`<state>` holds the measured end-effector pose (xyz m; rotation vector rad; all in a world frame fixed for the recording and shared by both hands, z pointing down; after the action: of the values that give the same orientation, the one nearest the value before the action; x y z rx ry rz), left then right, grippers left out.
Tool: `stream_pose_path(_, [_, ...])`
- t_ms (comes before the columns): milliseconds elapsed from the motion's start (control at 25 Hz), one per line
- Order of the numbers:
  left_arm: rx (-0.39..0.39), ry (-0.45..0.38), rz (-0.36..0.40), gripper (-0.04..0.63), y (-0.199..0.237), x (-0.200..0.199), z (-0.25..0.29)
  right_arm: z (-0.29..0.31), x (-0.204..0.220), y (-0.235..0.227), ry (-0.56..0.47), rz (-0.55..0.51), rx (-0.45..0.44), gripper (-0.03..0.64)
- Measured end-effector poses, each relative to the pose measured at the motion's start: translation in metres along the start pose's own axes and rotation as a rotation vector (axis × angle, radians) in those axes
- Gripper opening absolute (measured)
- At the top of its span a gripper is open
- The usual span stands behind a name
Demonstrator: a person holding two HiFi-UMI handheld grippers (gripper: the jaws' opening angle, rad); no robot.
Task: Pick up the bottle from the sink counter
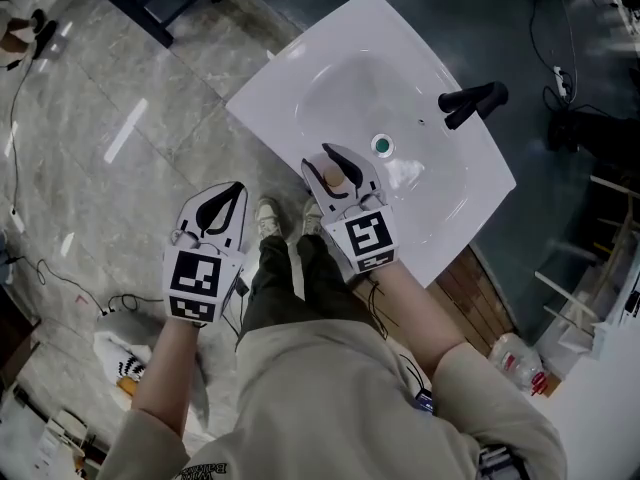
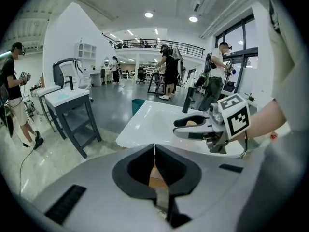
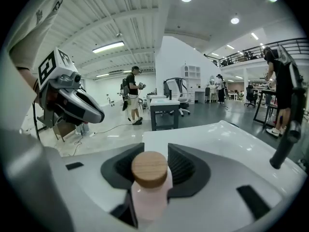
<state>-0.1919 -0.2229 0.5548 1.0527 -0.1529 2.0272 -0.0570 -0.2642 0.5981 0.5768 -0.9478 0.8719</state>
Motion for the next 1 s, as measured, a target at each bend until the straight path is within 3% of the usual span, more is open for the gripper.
stream_pose_path(440, [0.019,-0.001,-0.019,0.008,-0.001,0.006,0.007,0.000,0.001,0.004,-0.016,-0.109,0.050,0.074])
stream_pose_path(1000, [0.022,0.006,-0.012,0.008,-0.002,-0.003,0.007,-0.001,-0.008,-0.011,0.016,-0.003,0.030,0.064])
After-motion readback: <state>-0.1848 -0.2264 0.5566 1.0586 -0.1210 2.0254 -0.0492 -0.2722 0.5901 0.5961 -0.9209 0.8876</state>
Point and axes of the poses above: the fingertips, and each gripper's own axes: z forward along the fingers, y to its left, x out of its underside, the point moved 3 cm from there along -z, backward along the fingers, and after that the axes turned 11 degrees about x, right-handed, at the moved point
